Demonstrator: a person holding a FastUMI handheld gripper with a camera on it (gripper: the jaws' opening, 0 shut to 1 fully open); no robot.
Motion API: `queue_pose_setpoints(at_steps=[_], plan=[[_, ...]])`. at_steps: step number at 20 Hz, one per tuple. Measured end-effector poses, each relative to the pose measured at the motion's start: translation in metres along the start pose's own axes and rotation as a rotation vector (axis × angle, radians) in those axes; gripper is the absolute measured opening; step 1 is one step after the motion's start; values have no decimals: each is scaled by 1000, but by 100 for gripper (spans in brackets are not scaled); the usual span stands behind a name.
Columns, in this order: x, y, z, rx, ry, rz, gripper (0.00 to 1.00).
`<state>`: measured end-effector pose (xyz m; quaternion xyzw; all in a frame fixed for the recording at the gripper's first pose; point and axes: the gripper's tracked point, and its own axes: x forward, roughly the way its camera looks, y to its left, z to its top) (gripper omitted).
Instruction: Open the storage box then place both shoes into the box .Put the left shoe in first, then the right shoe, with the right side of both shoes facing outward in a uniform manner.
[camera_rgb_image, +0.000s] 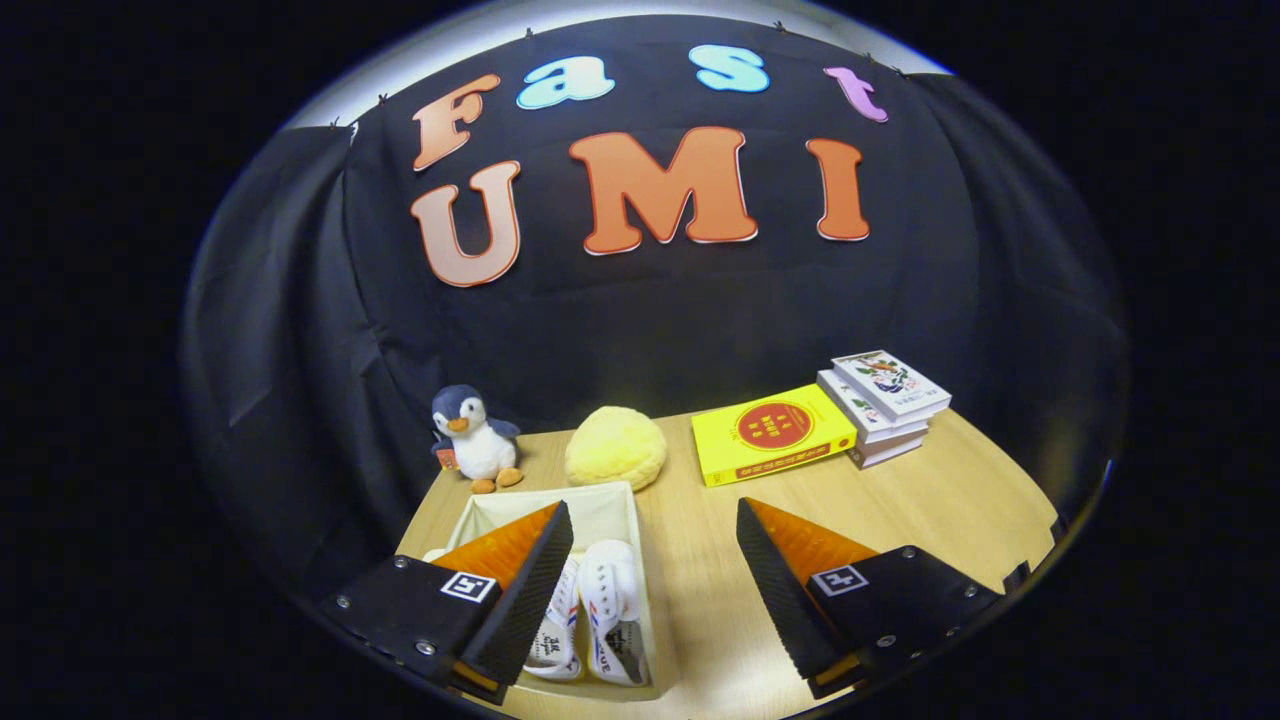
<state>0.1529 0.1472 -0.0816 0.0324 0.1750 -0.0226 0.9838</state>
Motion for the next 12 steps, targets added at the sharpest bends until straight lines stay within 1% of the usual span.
queue_pose_setpoints(at_steps=[5, 9, 12], plan=[[-34, -59, 53, -26, -108, -57, 99], [-60, -101, 83, 8, -177, -50, 99], [-73, -143, 93, -6, -200, -61, 99]])
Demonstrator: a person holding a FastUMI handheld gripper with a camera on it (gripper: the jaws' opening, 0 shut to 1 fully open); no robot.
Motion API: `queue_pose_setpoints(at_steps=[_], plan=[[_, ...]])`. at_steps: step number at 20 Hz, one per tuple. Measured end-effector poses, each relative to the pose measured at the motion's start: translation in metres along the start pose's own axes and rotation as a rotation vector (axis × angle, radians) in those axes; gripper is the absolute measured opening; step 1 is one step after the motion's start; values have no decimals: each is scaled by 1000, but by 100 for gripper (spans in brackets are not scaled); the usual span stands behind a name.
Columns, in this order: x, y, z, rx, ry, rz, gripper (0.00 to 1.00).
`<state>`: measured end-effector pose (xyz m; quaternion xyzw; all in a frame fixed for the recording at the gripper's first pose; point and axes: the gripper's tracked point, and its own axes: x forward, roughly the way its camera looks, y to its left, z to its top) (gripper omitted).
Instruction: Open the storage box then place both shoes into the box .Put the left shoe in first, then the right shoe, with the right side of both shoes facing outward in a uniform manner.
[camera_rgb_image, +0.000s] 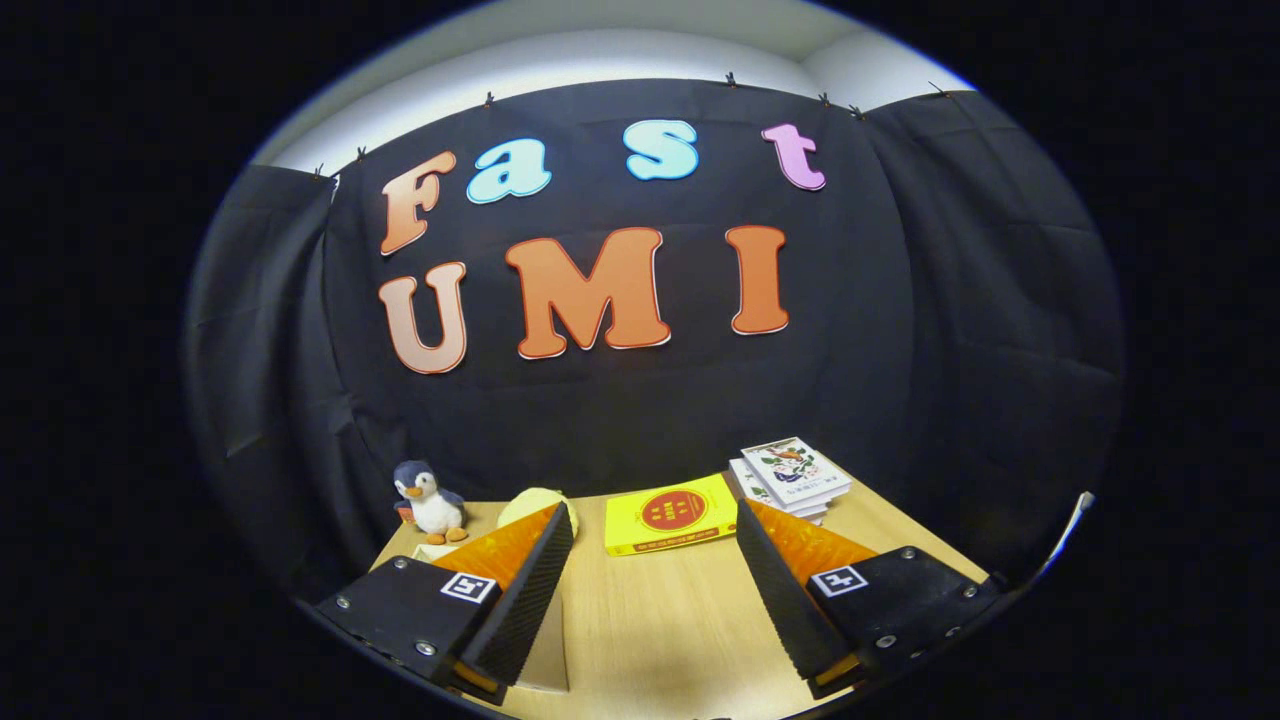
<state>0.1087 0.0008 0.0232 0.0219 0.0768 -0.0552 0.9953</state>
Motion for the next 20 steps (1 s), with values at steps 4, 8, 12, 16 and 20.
queue_pose_setpoints(at_steps=[4, 8, 12, 16, 20], plan=[[-9, -54, 9, -6, -22, -16, 99], [-16, -103, 10, 4, -30, -30, 98], [-18, -142, 5, 34, -25, -20, 98], [-21, -174, 3, 52, -18, -26, 99], [-24, -195, 11, 59, -56, -35, 98]])
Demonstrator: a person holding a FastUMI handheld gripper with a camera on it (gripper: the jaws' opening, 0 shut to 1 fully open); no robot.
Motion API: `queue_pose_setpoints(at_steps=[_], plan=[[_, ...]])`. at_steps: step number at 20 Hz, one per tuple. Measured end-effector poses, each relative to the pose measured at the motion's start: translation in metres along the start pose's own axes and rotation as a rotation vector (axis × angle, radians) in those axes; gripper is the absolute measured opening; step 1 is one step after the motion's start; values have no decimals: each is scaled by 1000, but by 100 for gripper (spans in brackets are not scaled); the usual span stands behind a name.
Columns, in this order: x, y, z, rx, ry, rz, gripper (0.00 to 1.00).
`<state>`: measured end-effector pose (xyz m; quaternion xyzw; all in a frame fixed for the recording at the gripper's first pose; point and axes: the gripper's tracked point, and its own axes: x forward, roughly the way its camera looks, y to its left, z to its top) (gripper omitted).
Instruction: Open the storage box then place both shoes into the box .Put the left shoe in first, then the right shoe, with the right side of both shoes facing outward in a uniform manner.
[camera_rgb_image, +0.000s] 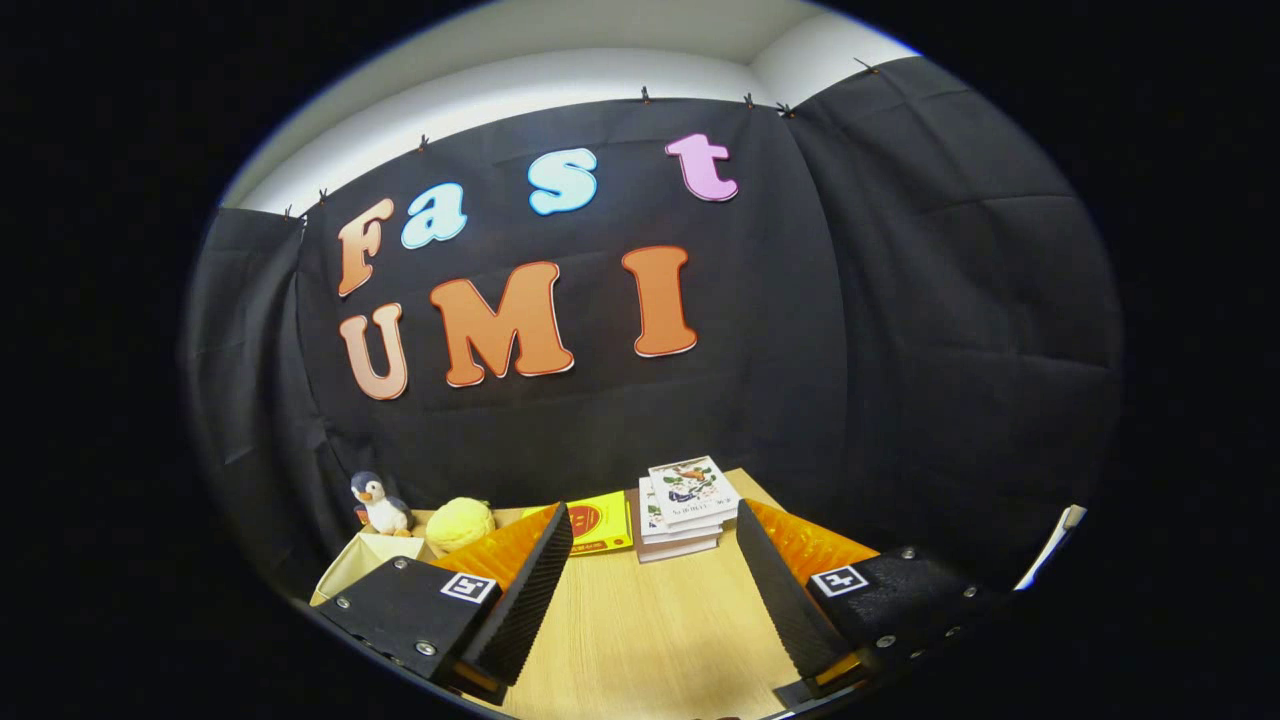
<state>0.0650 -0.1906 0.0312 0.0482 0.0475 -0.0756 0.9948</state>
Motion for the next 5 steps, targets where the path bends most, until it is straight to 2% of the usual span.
queue_pose_setpoints(at_steps=[5], plan=[[0, -6, -3, -13, 5, 6, 99]])
